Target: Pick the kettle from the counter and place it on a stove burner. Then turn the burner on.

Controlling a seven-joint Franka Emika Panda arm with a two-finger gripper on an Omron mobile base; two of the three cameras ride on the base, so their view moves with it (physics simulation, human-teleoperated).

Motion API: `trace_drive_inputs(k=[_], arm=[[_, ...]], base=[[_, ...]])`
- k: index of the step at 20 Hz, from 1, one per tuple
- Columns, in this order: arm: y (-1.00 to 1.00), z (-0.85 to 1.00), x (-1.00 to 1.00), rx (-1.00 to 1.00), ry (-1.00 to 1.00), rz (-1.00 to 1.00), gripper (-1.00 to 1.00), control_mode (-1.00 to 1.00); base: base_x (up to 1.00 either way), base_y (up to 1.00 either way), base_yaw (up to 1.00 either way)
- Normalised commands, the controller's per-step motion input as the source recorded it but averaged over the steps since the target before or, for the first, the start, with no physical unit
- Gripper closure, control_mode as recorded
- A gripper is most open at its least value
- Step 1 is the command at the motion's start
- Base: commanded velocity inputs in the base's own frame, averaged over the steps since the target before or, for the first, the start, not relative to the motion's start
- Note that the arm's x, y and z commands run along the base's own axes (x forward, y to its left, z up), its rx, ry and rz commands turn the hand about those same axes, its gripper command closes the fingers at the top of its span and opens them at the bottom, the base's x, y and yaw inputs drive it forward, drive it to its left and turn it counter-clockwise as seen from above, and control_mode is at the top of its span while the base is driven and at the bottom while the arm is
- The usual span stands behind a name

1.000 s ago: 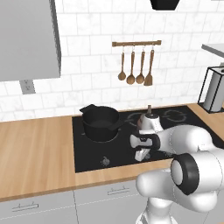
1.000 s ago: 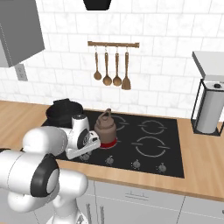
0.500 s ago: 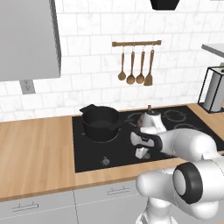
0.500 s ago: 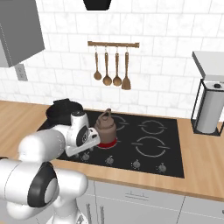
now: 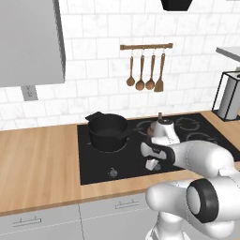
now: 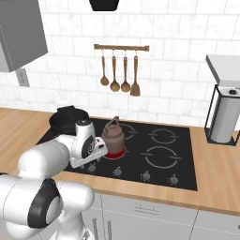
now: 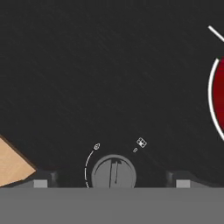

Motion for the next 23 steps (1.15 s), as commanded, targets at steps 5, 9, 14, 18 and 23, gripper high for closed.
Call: trace_drive_inputs(k=[5, 9, 14, 18, 23], arm=[[0.01, 0.33, -0.74, 0.06, -0.4, 0.12, -1.0, -1.0], [0.0, 0.45, -0.82, 0.11, -0.5, 0.16, -1.0, -1.0], [0.0, 0.59, -0.88, 0.2, -0.61, 0.12, -1.0, -1.0], [0.0, 0.69, -0.99, 0.25, -0.7, 0.12, -1.0, -1.0], [0.0, 0.75, -1.0, 0.26, -0.75, 0.13, -1.0, -1.0]], base=[[0.0, 0.0, 0.0], [0.0, 0.0, 0.0], [0.0, 0.0, 0.0], [0.0, 0.0, 0.0], [0.0, 0.0, 0.0]])
